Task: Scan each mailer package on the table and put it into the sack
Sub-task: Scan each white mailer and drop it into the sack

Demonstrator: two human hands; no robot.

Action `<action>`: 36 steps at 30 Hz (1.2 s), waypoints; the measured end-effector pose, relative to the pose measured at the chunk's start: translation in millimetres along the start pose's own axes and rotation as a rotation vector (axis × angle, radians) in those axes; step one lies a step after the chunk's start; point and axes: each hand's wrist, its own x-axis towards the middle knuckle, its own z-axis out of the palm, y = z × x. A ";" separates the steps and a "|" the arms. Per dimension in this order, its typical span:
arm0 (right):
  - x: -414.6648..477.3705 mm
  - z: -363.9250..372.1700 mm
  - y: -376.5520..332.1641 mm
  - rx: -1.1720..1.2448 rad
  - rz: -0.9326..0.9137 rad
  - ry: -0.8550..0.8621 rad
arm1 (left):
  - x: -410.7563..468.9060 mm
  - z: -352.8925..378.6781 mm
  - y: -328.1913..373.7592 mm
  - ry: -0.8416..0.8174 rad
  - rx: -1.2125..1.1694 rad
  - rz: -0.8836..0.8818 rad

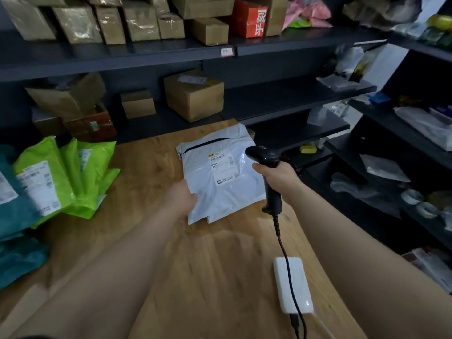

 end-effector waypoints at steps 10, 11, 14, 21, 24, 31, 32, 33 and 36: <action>44.9 14.1 22.5 -0.013 0.082 -0.099 | 49.4 27.5 -2.6 -0.041 -0.791 -0.393; 43.7 14.4 23.5 -0.004 0.074 -0.105 | 48.9 25.8 -0.5 -0.034 -0.819 -0.391; 35.6 14.2 25.6 0.026 0.054 -0.117 | 42.1 15.1 6.2 -0.013 -0.885 -0.345; -10.0 9.9 32.9 0.029 0.106 -0.213 | -27.0 -2.8 -22.7 -0.095 -0.915 -0.320; -32.9 20.5 41.7 0.038 0.122 -0.288 | -67.2 -2.4 -45.9 -0.188 -0.851 -0.325; -73.1 48.2 53.7 -0.135 0.091 -0.412 | -104.7 11.0 -87.4 -0.104 -1.054 -0.488; -78.4 49.4 52.5 -0.156 0.077 -0.399 | -105.9 12.6 -87.4 -0.067 -1.029 -0.504; -84.2 49.7 49.7 -0.176 0.060 -0.383 | -107.3 15.3 -87.1 -0.018 -1.012 -0.499; -100.4 46.7 37.3 -0.175 0.007 -0.346 | -112.5 26.5 -97.1 0.053 -1.102 -0.502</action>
